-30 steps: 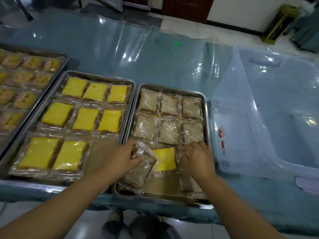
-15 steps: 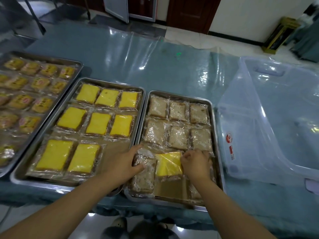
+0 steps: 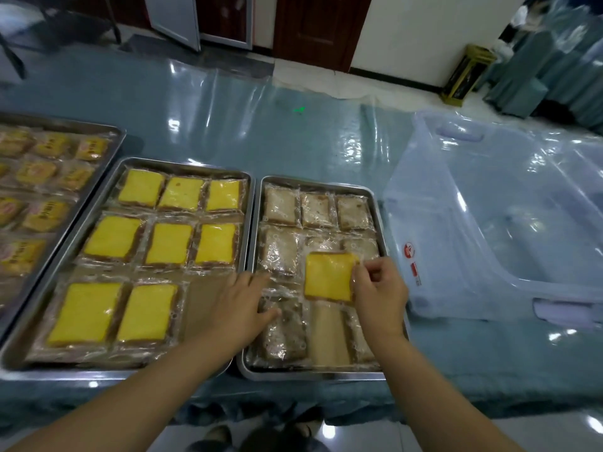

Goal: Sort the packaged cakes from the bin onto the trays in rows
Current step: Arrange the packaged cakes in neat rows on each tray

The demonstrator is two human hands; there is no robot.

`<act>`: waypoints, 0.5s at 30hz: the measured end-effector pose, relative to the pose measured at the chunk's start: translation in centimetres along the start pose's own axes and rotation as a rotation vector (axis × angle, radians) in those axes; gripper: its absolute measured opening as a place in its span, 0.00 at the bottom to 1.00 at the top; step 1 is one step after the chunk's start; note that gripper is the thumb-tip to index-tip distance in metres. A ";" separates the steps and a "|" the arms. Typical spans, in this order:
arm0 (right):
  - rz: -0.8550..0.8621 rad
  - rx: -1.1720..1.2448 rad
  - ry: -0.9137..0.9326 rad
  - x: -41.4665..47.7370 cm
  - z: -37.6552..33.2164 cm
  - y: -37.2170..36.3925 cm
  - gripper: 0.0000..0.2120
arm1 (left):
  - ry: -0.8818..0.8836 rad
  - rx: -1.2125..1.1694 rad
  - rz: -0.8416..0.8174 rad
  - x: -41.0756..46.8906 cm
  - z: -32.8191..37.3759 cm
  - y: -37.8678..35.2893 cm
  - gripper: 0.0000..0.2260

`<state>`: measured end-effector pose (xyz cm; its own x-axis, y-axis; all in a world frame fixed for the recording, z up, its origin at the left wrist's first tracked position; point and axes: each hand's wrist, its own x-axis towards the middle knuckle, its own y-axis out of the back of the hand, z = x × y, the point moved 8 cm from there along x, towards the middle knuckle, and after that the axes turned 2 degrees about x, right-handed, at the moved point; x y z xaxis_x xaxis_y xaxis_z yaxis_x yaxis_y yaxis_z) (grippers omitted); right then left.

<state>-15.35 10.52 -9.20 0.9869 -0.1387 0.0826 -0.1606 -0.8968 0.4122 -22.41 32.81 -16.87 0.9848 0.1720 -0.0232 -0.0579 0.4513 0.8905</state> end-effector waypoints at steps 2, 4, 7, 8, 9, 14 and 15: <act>0.001 0.162 -0.032 -0.9 -0.5 -1.0 0.10 | 0.012 -0.158 0.026 -0.3 0.0 0.7 0.29; 0.014 0.261 -0.076 -2.0 -0.9 -2.5 0.11 | 0.082 -0.447 -0.014 -0.8 -0.3 1.1 0.30; -0.045 0.366 -0.214 -3.8 -0.6 -5.2 0.17 | 0.240 -0.741 0.024 -1.1 -2.1 1.8 0.33; -0.106 0.375 -0.257 -4.6 -0.4 -6.3 0.20 | 0.293 -0.802 0.081 -1.2 -3.2 2.2 0.33; -0.183 0.353 -0.269 -5.5 -0.6 -7.5 0.25 | 0.338 -0.846 0.131 -1.4 -4.4 2.7 0.33; -0.522 0.149 -0.114 -9.6 -1.8 -13.2 0.26 | 0.348 -0.734 0.131 -2.6 -8.6 3.1 0.23; -0.543 0.118 -0.104 -10.2 -1.7 -14.1 0.24 | 0.338 -0.702 0.118 -3.0 -9.3 3.1 0.23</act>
<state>-23.22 25.31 -14.28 0.9248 0.3203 -0.2054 0.3677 -0.8910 0.2661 -27.05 41.81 -18.29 0.8693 0.4589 -0.1836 -0.3592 0.8417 0.4030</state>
